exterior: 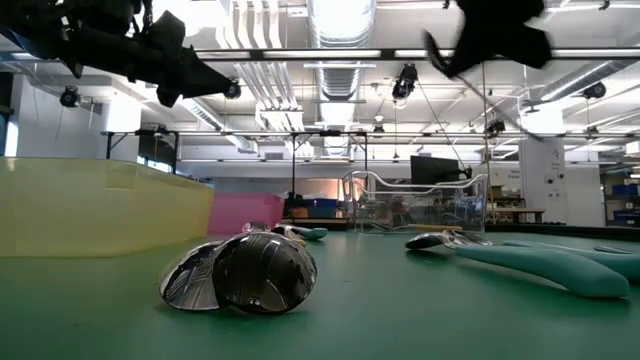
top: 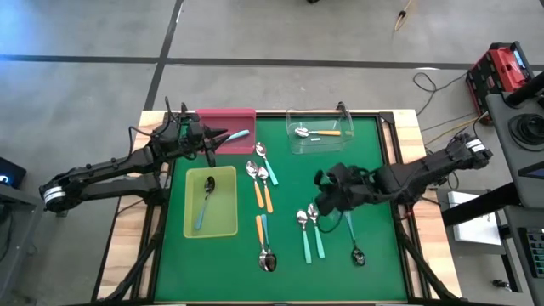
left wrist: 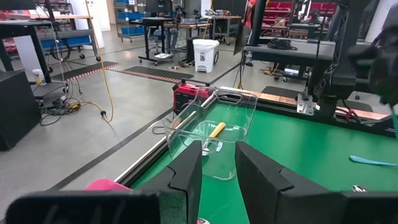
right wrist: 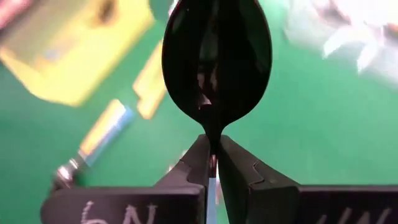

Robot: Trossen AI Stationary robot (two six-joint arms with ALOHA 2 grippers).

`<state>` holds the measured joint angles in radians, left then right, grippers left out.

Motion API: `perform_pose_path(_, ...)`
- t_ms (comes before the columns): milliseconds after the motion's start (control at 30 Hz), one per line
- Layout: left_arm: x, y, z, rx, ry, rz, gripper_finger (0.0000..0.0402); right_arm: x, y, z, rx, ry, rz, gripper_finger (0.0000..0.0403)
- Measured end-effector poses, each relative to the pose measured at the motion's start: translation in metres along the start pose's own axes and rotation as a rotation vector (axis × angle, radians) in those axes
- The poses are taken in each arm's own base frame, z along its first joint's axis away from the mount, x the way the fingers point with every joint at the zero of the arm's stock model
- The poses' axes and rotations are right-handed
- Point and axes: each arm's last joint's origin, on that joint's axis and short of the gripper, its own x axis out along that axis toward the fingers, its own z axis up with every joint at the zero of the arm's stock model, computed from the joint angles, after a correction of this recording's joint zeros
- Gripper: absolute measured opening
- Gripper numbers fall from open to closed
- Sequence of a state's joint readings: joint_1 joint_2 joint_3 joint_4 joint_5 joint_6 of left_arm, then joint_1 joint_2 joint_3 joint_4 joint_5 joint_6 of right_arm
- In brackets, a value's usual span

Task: Sort silverware by color (type)
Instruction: Put the blue spoon into the yellow bin

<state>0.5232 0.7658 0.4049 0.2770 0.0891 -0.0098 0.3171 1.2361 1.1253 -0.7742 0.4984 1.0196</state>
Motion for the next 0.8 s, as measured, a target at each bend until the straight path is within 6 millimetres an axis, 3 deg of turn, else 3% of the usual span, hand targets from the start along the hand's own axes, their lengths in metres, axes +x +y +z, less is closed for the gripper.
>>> perform_pose_path(233, -0.002, 0.0, 0.003, -0.029, -0.022, -0.001, 0.0078, 0.022, 0.036, 0.052, -0.194, -0.208, 0.145, 0.0012)
perform_pose_path(467, -0.019, -0.004, 0.015, -0.03, -0.106, -0.084, 0.0078, 0.057, 0.074, 0.086, -0.381, -0.306, 0.171, 0.0012)
perform_pose_path(800, -0.056, -0.009, 0.027, -0.024, -0.202, -0.115, 0.0078, 0.118, 0.117, 0.122, -0.367, -0.412, 0.186, 0.0013)
